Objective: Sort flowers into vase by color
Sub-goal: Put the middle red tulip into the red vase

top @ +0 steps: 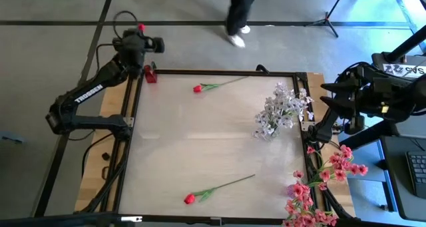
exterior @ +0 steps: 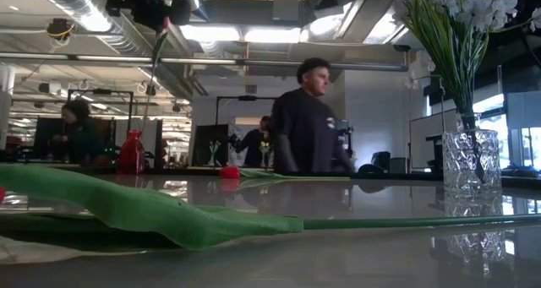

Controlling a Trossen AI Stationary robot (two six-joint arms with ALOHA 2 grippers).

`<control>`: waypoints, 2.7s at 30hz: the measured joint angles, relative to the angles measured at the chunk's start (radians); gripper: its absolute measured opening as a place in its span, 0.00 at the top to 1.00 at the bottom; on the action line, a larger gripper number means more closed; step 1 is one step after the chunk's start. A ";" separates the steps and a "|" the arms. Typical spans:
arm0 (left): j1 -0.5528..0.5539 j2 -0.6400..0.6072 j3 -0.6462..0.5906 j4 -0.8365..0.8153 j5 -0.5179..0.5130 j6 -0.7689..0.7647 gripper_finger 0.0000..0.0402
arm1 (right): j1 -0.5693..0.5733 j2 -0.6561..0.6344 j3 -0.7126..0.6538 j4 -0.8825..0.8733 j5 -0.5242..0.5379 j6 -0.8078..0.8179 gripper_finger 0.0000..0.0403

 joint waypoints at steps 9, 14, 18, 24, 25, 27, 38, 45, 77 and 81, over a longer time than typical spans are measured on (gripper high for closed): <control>0.055 -0.021 0.000 0.167 -0.006 0.080 1.00 | -0.116 -0.001 0.000 0.000 -0.001 0.023 0.57; 0.009 -0.057 0.000 0.018 -0.074 -0.025 1.00 | -0.177 -0.001 0.000 0.000 -0.001 0.026 0.57; -0.012 -0.080 0.000 0.011 -0.089 -0.062 1.00 | -0.224 -0.001 0.000 0.005 -0.001 0.026 0.57; -0.008 -0.076 0.000 -0.041 -0.082 -0.084 1.00 | -0.282 -0.002 0.000 0.008 -0.022 0.026 0.57; -0.003 -0.074 0.000 -0.065 -0.073 -0.104 1.00 | -0.289 -0.002 0.000 0.008 -0.027 0.026 0.57; 0.011 -0.071 0.000 -0.106 -0.061 -0.134 1.00 | -0.301 -0.002 0.000 0.008 -0.040 0.026 0.57; 0.077 -0.063 0.000 -0.219 -0.037 -0.346 0.99 | -0.317 -0.001 0.000 0.008 -0.071 0.033 0.57; 0.128 -0.024 0.000 -0.412 0.001 -0.491 0.87 | -0.317 -0.001 0.000 0.008 -0.070 0.053 0.57; 0.222 -0.034 0.002 -0.846 0.592 -0.558 0.63 | -0.317 -0.002 0.001 0.008 -0.071 0.057 0.57; 0.221 -0.035 0.072 -0.976 0.623 -0.542 0.63 | -0.317 -0.002 0.001 0.008 -0.066 0.064 0.57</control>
